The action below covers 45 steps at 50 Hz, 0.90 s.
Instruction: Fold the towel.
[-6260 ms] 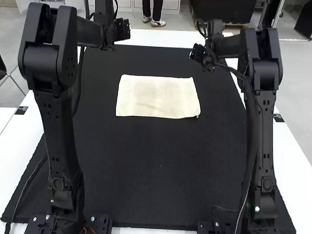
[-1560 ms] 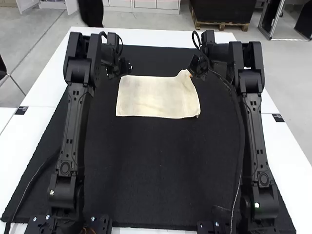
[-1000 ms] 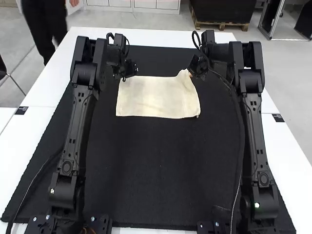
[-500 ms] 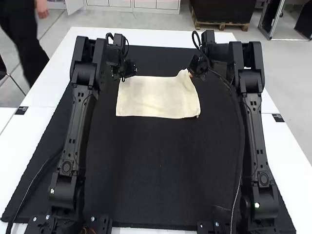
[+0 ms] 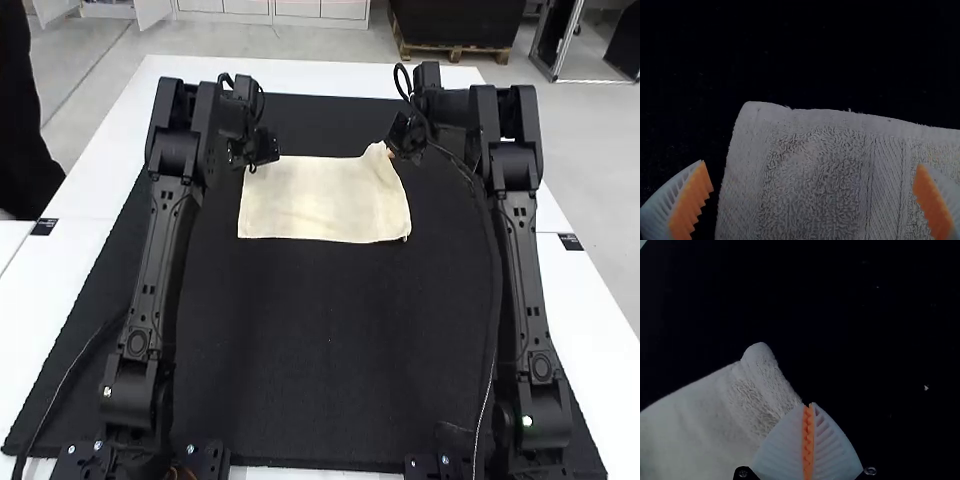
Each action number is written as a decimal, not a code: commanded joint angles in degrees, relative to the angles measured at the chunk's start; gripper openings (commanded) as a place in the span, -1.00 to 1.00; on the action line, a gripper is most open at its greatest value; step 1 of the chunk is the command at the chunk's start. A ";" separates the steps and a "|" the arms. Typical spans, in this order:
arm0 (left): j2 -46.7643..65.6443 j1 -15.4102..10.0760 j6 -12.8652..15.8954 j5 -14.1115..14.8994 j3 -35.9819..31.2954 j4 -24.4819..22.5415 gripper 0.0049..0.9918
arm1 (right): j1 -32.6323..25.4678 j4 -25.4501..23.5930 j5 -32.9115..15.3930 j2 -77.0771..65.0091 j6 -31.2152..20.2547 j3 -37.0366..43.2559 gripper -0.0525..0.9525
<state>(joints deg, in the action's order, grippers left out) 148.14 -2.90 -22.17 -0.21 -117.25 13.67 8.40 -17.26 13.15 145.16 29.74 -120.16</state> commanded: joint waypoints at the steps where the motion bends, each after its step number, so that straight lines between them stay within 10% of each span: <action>1: 1.81 0.17 0.11 -0.32 -1.66 0.30 0.93 | 0.47 0.29 0.83 -3.13 0.59 -0.60 -0.92; 9: 1.89 -0.09 0.11 0.03 -1.66 0.74 0.69 | 0.47 0.29 0.83 -3.13 0.67 -0.69 -0.92; 19: 1.98 -0.44 0.38 2.93 -1.14 1.71 -0.26 | 0.56 0.29 1.00 -3.13 0.59 -0.60 -0.92; 45: 2.25 -1.67 3.80 3.81 0.09 3.82 -0.82 | 0.56 0.29 1.18 -3.13 0.59 -0.60 -0.92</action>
<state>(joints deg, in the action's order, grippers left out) 148.20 -3.03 -20.14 1.39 -117.51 16.67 8.40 -17.28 13.58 145.16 30.02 -120.14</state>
